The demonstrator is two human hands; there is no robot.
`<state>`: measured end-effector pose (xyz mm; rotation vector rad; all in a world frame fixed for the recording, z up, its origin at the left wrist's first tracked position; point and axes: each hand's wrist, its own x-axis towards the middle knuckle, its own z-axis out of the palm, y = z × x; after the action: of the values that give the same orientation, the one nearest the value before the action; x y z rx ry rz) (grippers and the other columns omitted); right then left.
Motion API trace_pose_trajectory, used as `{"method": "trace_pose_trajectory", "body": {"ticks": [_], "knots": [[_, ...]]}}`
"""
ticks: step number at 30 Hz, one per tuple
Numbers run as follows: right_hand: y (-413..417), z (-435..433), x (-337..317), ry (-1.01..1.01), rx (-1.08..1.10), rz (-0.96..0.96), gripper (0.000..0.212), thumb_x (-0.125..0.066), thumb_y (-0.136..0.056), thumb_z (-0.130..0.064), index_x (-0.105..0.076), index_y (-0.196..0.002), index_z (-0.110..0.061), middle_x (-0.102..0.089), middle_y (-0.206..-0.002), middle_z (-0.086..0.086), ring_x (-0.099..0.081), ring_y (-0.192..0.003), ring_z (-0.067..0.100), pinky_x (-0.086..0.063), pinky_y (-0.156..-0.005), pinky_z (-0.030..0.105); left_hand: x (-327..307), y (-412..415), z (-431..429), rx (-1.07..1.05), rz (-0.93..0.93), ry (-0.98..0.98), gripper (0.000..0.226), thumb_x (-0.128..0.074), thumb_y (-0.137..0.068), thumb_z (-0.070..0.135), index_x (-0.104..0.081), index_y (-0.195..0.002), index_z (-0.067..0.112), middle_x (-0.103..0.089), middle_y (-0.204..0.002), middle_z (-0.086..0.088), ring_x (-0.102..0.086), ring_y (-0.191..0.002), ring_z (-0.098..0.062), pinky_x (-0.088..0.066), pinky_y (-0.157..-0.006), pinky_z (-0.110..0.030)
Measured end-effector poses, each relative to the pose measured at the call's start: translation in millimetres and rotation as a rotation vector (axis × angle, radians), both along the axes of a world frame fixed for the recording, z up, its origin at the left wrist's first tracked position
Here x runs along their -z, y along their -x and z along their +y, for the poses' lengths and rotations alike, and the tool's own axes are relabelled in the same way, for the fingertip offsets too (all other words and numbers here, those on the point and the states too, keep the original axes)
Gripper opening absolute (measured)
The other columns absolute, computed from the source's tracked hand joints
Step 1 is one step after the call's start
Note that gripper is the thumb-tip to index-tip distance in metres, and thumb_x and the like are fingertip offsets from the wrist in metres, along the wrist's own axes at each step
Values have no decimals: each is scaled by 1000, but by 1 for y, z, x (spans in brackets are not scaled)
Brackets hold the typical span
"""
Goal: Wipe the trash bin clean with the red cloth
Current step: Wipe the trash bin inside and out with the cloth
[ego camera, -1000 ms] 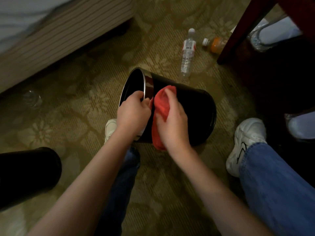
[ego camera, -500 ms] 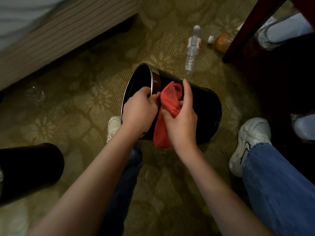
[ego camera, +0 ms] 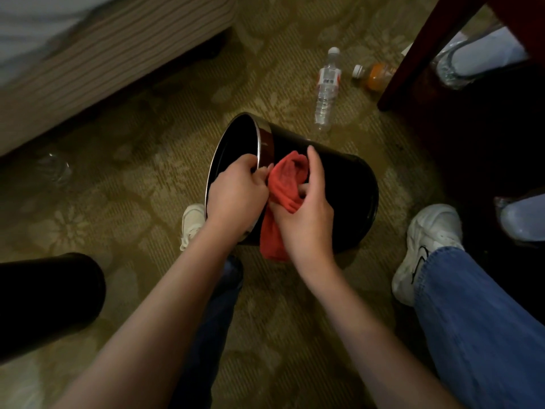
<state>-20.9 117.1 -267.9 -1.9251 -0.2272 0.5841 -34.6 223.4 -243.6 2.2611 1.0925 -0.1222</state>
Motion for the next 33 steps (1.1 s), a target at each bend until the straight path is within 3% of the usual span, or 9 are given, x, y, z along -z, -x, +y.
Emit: {"method": "trace_pose_trajectory", "body": {"ticks": [3, 6, 9, 14, 18, 20, 23, 27, 33], "knots": [[-14, -3, 2, 13, 60, -4, 89, -68, -83, -11, -13, -148, -34, -60, -121, 12, -60, -108, 20, -45, -86, 16, -3, -2, -2, 10, 0, 28, 24, -47, -95, 28, -50, -78, 12, -45, -61, 3, -58, -80, -34, -42, -66, -37], [-45, -8, 9, 63, 129, 5, 84, -68, -84, -13, -17, -148, -30, -55, -131, 10, -55, -117, 21, -43, -98, 29, -6, 1, -8, 39, -41, 92, 20, -47, -95, 26, -54, -82, 12, -48, -62, 4, -58, -74, -30, -44, -65, -37], [-64, -15, 12, 133, 115, 14, 72, -67, -85, -16, -29, -145, -24, -51, -136, 4, -48, -124, 17, -36, -102, 22, -6, -3, -16, 49, -36, 88, 16, -47, -95, 27, -56, -87, 16, -52, -66, 5, -58, -74, -22, -44, -66, -35], [-35, -6, -4, 56, 19, -43, 52, -66, -85, -13, -47, -133, -19, -55, -129, 0, -50, -118, 12, -27, -86, 1, -3, -5, -12, -3, -19, 31, 18, -47, -94, 27, -55, -84, 16, -59, -73, 1, -60, -83, -28, -46, -72, -37], [-19, 3, -10, 29, -118, -55, 60, -63, -88, -16, -36, -141, -22, -49, -136, -1, -45, -123, 10, -28, -90, 5, 2, 3, -5, -24, -20, 11, 20, -46, -94, 27, -54, -83, 12, -54, -66, -1, -59, -74, -30, -50, -70, -41], [-20, 2, -7, 22, -110, -64, 57, -64, -87, -16, -39, -139, -21, -50, -134, -1, -47, -122, 10, -31, -92, 6, 3, 4, -3, -17, -5, 5, 20, -46, -94, 27, -53, -82, 12, -51, -65, 0, -58, -75, -32, -46, -68, -39], [-33, -10, 14, 74, -40, -92, 46, -64, -86, -10, -49, -129, -14, -58, -123, 2, -53, -109, 10, -29, -82, -3, 2, 5, 1, -31, 10, 26, 19, -45, -95, 25, -57, -89, 12, -53, -66, 1, -58, -75, -30, -42, -66, -36], [-60, -41, 58, 208, 103, -43, 42, -63, -87, -13, -54, -128, -8, -59, -122, 11, -55, -113, 22, -36, -96, 20, -1, 8, 4, -35, -8, 55, 19, -44, -97, 25, -60, -98, 15, -56, -73, -1, -59, -79, -30, -48, -73, -40], [-80, -84, 99, 413, 118, -5, 44, -49, -96, -17, -45, -139, -13, -50, -134, 15, -48, -123, 28, -34, -102, 29, -1, 4, -6, 21, -38, 61, 17, -45, -97, 27, -59, -92, 17, -51, -65, 5, -53, -66, -21, -43, -63, -33]]}}
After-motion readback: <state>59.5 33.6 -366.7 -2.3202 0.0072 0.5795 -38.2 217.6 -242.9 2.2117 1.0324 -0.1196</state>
